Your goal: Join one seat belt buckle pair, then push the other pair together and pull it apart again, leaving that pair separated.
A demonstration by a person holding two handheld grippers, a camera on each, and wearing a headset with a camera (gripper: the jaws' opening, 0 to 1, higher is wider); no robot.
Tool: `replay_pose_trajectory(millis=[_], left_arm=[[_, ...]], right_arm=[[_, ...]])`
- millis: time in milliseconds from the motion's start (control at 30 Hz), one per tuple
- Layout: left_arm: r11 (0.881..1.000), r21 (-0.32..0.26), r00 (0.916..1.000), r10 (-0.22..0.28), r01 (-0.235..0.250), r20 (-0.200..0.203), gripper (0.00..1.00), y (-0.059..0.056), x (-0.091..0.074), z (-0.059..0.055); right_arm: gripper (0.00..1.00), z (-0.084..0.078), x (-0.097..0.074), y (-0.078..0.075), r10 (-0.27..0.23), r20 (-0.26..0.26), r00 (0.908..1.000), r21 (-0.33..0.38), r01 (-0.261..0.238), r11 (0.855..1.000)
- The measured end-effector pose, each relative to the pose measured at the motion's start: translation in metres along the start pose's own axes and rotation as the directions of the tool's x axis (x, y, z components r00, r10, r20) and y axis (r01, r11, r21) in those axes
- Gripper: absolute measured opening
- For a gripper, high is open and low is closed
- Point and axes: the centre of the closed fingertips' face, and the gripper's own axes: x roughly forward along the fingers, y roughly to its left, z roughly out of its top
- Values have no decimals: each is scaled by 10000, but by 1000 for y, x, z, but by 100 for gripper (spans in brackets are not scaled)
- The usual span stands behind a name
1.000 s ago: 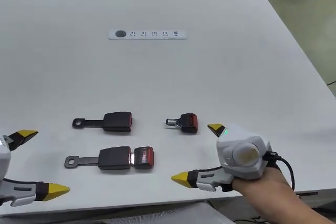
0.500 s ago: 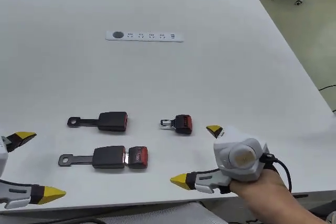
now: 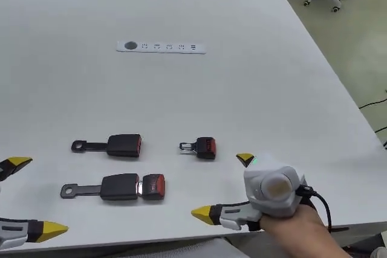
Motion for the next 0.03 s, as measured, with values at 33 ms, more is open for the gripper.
replay_pose_trajectory(millis=[33], left_arm=[[10000,-41,10000,22,-22,24,100,-1,-1,1]], right_arm=[[99,-1,0,0,-38,-34,10000,-11,38,10000]])
